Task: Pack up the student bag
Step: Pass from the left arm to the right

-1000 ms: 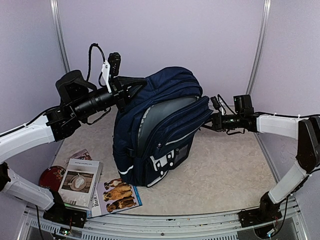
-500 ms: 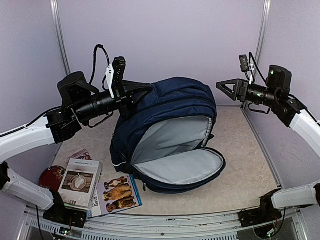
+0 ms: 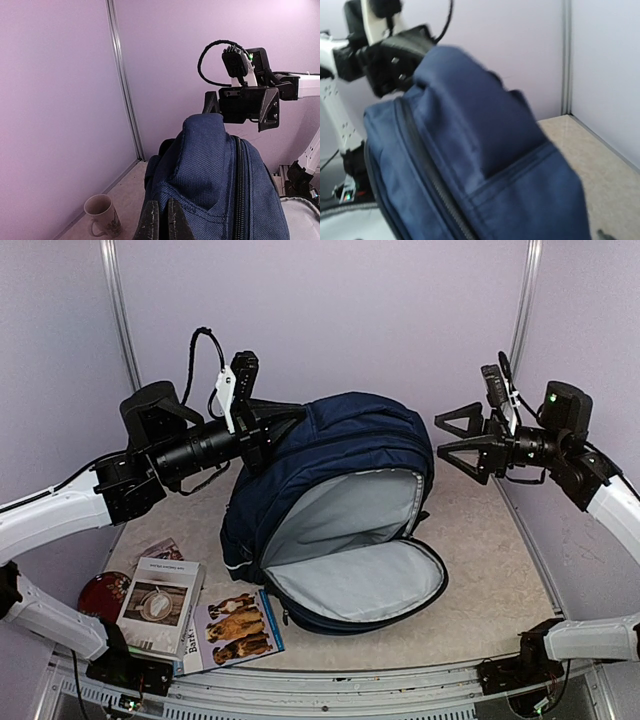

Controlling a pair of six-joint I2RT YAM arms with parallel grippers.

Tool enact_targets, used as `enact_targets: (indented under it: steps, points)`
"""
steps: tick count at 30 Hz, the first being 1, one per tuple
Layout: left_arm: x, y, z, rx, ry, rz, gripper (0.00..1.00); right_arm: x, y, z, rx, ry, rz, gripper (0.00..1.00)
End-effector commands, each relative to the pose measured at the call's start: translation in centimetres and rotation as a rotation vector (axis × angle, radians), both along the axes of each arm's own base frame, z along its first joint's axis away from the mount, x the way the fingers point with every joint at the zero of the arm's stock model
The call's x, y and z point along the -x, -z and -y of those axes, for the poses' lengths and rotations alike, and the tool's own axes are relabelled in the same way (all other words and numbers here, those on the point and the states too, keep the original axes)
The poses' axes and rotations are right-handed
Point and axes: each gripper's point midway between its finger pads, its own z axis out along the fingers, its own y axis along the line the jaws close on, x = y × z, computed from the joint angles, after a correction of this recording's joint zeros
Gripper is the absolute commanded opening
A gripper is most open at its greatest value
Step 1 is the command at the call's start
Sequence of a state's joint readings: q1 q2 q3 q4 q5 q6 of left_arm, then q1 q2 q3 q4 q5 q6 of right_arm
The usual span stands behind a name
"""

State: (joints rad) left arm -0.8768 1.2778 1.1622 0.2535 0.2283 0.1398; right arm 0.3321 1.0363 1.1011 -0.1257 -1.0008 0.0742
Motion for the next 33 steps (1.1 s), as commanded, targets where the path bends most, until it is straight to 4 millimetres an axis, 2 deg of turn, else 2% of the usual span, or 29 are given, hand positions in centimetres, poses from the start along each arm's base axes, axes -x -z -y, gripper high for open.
enact_targets:
  steps: [1, 5, 10, 12, 13, 14, 15, 16, 18, 19, 23, 24, 25, 26, 29, 33]
  points:
    - [-0.5, -2.4, -0.9, 0.054, -0.048, 0.035, 0.0, 0.1, 1.8, -0.9, 0.043, -0.082, 0.064, 0.99]
    - [-0.3, -2.5, -1.2, 0.06, -0.049, 0.038, 0.0, -1.9, 2.4, -1.4, 0.052, -0.059, 0.065, 0.99]
    - [-0.3, -2.4, -1.2, 0.061, -0.051, 0.03, 0.0, -2.3, 3.8, -2.5, 0.04, -0.15, 0.029, 0.99]
    - [-0.2, -2.3, -1.2, 0.06, -0.049, 0.028, 0.0, -2.5, 4.1, -3.0, 0.04, -0.164, 0.025, 0.95]
    - [-0.2, -2.2, -1.2, 0.058, -0.048, 0.028, 0.0, -2.5, 4.1, -3.1, 0.037, -0.175, 0.022, 0.88]
    - [-0.2, -2.2, -1.2, 0.058, -0.047, 0.026, 0.0, -2.4, 4.1, -3.3, 0.029, -0.195, 0.016, 0.78]
    - [-0.4, -2.1, -1.2, 0.058, -0.05, 0.019, 0.0, -2.3, 4.1, -3.4, 0.019, -0.22, 0.011, 0.58]
    - [-0.6, -2.1, -1.3, 0.062, -0.059, 0.01, 0.0, -2.1, 4.0, -3.5, 0.006, -0.243, 0.007, 0.46]
    - [-1.3, -2.0, -1.6, 0.069, -0.081, -0.014, 0.0, -2.2, 4.0, -3.6, -0.012, -0.261, -0.008, 0.13]
    - [-1.5, -2.0, -1.7, 0.073, -0.085, -0.025, 0.0, -2.5, 4.1, -3.7, -0.015, -0.253, -0.02, 0.02]
    - [-1.8, -1.8, -2.2, 0.082, -0.085, -0.061, 0.01, -4.1, 3.9, -3.9, -0.024, -0.187, -0.049, 0.0]
    - [-1.9, -1.8, -2.4, 0.082, -0.081, -0.077, 0.17, -4.6, 3.6, -3.9, -0.029, -0.166, -0.058, 0.0]
    - [-1.9, -1.8, -2.7, 0.082, -0.078, -0.088, 0.44, -5.1, 3.2, -3.9, -0.036, -0.143, -0.067, 0.0]
    - [-1.9, -1.9, -2.9, 0.082, -0.077, -0.099, 0.61, -5.7, 2.7, -3.9, -0.045, -0.116, -0.073, 0.0]
    - [-0.8, -1.8, -3.2, 0.04, -0.041, -0.108, 0.97, -7.0, 1.3, -3.8, -0.074, -0.053, -0.082, 0.0]
    - [1.8, -0.7, -2.7, -0.06, 0.07, -0.135, 0.99, -7.4, 0.1, -4.0, -0.105, -0.054, -0.091, 0.0]
